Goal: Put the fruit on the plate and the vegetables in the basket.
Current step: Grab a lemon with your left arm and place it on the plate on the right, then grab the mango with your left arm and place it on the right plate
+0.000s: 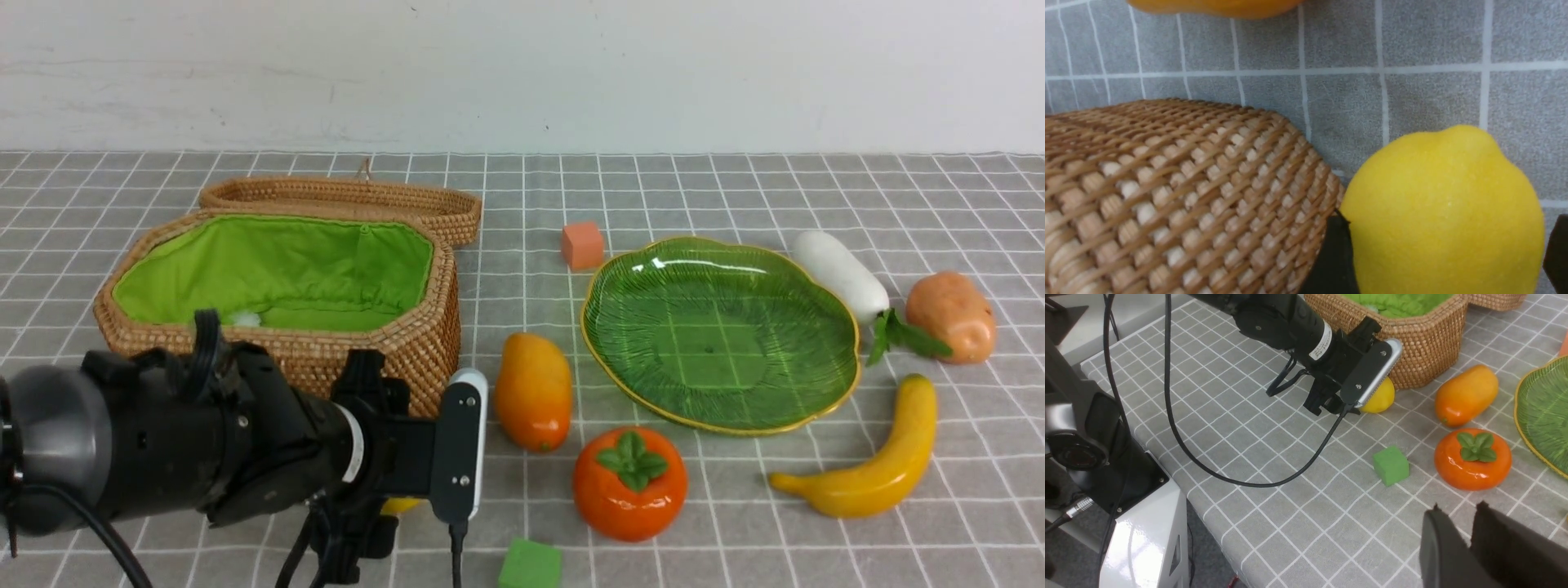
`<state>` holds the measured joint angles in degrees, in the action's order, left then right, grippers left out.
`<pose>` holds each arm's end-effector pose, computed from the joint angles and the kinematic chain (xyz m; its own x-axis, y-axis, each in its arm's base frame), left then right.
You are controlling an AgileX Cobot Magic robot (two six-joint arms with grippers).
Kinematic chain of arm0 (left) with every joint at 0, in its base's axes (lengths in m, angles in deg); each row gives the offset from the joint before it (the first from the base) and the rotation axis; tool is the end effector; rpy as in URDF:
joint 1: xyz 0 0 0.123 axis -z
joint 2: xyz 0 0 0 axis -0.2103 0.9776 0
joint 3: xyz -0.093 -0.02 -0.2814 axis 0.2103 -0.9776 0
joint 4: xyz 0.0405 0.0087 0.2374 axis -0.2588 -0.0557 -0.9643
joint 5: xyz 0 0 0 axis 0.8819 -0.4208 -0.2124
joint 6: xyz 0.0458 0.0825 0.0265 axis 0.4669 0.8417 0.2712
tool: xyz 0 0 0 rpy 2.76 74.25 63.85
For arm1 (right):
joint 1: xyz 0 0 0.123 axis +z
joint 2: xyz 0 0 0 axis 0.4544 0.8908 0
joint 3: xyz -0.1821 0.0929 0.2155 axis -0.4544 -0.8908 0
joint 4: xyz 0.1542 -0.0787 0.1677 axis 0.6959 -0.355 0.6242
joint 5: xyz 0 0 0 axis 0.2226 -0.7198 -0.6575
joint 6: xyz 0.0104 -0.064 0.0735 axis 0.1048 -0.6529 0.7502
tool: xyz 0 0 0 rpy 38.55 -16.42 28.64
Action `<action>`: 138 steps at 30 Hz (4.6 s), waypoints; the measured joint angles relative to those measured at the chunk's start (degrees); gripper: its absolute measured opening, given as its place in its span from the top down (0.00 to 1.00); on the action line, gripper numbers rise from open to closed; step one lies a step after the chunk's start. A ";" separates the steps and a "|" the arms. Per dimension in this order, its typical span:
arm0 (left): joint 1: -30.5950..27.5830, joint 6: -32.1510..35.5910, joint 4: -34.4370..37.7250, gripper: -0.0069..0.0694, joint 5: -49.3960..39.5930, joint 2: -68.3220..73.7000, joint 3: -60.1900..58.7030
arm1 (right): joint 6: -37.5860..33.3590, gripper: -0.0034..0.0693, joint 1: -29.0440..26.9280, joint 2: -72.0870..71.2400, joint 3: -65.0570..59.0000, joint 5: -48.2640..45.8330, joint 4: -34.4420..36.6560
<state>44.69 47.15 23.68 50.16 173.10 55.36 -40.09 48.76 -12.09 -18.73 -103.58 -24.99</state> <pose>0.2646 -0.1546 0.1862 0.1230 0.9803 -0.1548 0.8340 -0.0175 0.5515 0.0029 0.0519 0.3967 -0.3692 -0.2369 -0.8987 -0.7571 0.6375 0.1429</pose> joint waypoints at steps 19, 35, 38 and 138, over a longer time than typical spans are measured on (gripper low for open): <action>0.00 -4.36 3.48 0.20 -5.66 -1.72 0.32 | 0.00 0.78 0.00 0.00 0.00 -0.06 0.00; 0.00 0.17 22.19 0.20 -14.01 -8.58 0.38 | 1.74 0.77 0.00 0.00 0.00 1.89 -1.77; 0.00 0.73 27.03 0.20 -14.69 -8.93 4.16 | 6.15 0.77 0.00 0.00 0.00 3.77 -6.74; 11.23 -45.24 18.74 0.20 -35.52 39.44 80.97 | 20.86 0.74 0.00 0.00 0.00 0.89 -24.48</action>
<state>55.92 1.92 42.42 14.65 212.54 136.32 -19.23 48.76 -12.09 -18.73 -102.69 -49.47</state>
